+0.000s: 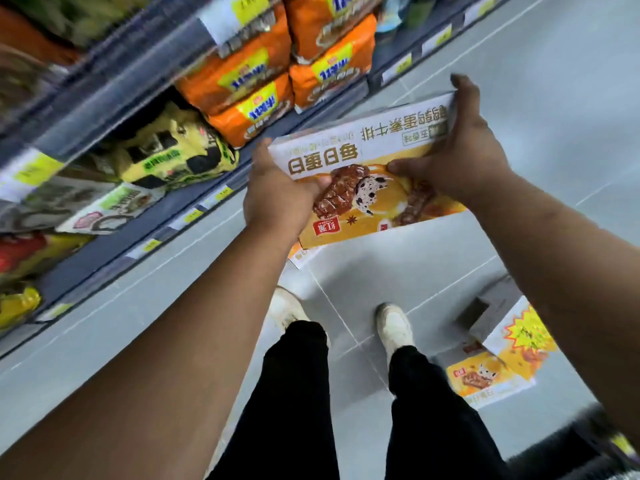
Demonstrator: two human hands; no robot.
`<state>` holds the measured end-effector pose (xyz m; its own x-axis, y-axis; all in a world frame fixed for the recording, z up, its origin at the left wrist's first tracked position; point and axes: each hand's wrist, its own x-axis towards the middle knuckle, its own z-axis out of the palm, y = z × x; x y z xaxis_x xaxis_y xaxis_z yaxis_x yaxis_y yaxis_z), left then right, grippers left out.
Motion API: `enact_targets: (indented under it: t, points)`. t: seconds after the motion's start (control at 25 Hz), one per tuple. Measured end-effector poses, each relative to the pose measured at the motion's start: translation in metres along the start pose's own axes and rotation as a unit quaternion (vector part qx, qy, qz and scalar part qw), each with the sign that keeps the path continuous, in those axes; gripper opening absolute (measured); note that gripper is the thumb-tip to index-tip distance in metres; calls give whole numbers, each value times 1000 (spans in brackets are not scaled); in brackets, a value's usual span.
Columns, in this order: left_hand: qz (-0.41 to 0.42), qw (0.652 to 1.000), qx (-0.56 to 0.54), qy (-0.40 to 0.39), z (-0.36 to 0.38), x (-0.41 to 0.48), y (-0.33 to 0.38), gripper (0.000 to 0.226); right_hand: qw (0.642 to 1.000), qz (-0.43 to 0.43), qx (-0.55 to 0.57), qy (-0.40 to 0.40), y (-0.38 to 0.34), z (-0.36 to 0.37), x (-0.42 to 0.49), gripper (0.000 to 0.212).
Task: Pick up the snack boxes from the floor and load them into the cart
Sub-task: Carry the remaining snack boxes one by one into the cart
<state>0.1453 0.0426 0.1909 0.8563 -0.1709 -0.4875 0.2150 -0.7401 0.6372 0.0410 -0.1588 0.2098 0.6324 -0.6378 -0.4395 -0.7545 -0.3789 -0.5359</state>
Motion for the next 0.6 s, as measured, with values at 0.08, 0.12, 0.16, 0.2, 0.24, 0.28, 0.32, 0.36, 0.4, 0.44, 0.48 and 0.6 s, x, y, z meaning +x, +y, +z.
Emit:
enact_targets:
  t: [0.08, 0.12, 0.16, 0.2, 0.24, 0.28, 0.32, 0.36, 0.4, 0.44, 0.48, 0.6]
  points:
    - [55, 998, -5, 35, -72, -34, 49, 79, 998, -62, 4, 8, -64, -49, -29, 115]
    - [76, 995, 1, 60, -108, -54, 71, 73, 996, -88, 8, 15, -97, -73, -44, 114]
    - [98, 991, 11, 91, -143, -74, 89, 69, 992, -122, 13, 25, -128, -95, -60, 113]
    - [112, 986, 19, 120, -176, -97, 104, 66, 986, -161, 20, 26, -157, -114, -79, 111]
    - [119, 982, 21, 147, -207, -121, 114, 66, 981, -193, 24, 22, -182, -128, -100, 108]
    - [120, 977, 22, 174, -235, -145, 121, 66, 975, -221, 25, 17, -205, -141, -120, 106]
    - [124, 971, 26, 201, -263, -170, 127, 68, 966, -256, 23, 13, -225, -153, -142, 104]
    - [117, 968, 32, 222, -287, -194, 131, 70, 958, -285, 21, 7, -244, -162, -161, 103]
    - [106, 964, 43, 240, -308, -216, 134, 72, 951, -309, 17, 1, -260, -169, -179, 102]
    - [94, 959, 49, 263, -331, -244, 135, 72, 942, -336, 13, -9, -281, -175, -202, 102]
    - [86, 953, 45, 287, -352, -271, 133, 71, 931, -365, 10, -20, -300, -179, -224, 102]
    - [56, 929, 40, 363, -406, -351, 117, 69, 892, -449, -8, -51, -360, -182, -291, 104]
